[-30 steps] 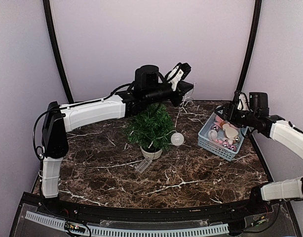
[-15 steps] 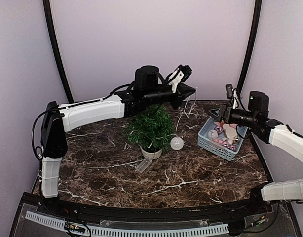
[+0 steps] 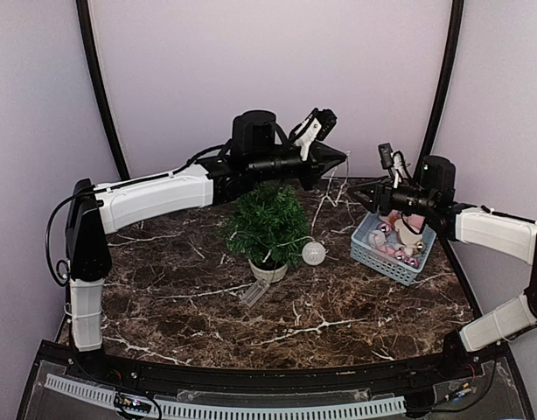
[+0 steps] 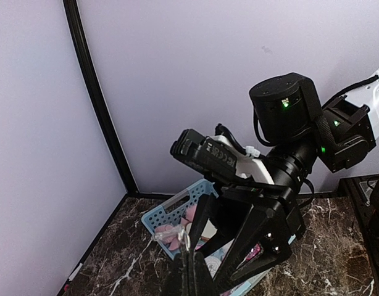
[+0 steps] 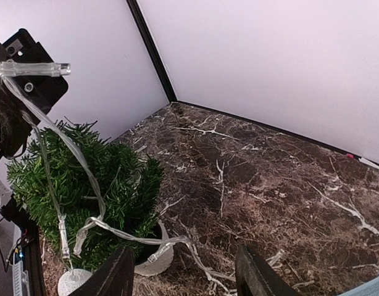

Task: Decorate the small christmas tree
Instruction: Wrap the side of the string light in the gap of the branches.

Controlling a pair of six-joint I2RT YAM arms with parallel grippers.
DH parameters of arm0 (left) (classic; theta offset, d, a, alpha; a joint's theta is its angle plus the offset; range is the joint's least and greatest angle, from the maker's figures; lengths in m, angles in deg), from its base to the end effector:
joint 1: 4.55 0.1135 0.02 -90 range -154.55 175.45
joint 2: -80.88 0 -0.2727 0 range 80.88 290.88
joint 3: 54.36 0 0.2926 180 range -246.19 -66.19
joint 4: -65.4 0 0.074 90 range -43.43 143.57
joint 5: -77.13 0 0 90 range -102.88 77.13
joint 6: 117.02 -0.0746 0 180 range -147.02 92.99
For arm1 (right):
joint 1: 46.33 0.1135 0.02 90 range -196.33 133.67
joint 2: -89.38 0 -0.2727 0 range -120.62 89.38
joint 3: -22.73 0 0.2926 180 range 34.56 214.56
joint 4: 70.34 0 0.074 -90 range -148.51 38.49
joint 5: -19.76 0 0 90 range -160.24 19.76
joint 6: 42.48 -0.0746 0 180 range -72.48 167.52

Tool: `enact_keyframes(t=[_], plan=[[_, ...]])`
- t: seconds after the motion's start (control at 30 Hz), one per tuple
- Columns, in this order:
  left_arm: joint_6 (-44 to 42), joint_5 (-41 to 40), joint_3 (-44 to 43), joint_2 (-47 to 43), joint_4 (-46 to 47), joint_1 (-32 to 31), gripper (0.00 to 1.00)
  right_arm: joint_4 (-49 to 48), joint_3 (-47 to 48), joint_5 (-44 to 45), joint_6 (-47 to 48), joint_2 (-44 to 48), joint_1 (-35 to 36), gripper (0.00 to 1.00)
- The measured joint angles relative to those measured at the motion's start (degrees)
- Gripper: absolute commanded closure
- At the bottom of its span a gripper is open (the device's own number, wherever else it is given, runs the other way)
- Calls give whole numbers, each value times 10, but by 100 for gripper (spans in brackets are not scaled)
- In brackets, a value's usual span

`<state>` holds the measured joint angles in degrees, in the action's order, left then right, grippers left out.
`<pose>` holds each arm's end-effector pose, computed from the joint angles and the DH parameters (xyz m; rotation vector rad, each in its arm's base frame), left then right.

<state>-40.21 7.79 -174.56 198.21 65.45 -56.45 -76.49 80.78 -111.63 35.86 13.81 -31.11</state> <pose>0.3378 -0.4735 0.3777 1.0850 1.1473 -0.8075 0.3330 0.1417 0.2639 -0.5923 1.7230 0.9708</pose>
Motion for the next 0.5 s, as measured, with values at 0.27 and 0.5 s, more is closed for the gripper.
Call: enact_keyframes(t=[0.27,0.5], plan=[[3,7,0,-3,0,0,100,-18,29,1,48,-33,22,58],[4,10,0,-3,0,0,100,-24,35,17,61,-52,42,100]])
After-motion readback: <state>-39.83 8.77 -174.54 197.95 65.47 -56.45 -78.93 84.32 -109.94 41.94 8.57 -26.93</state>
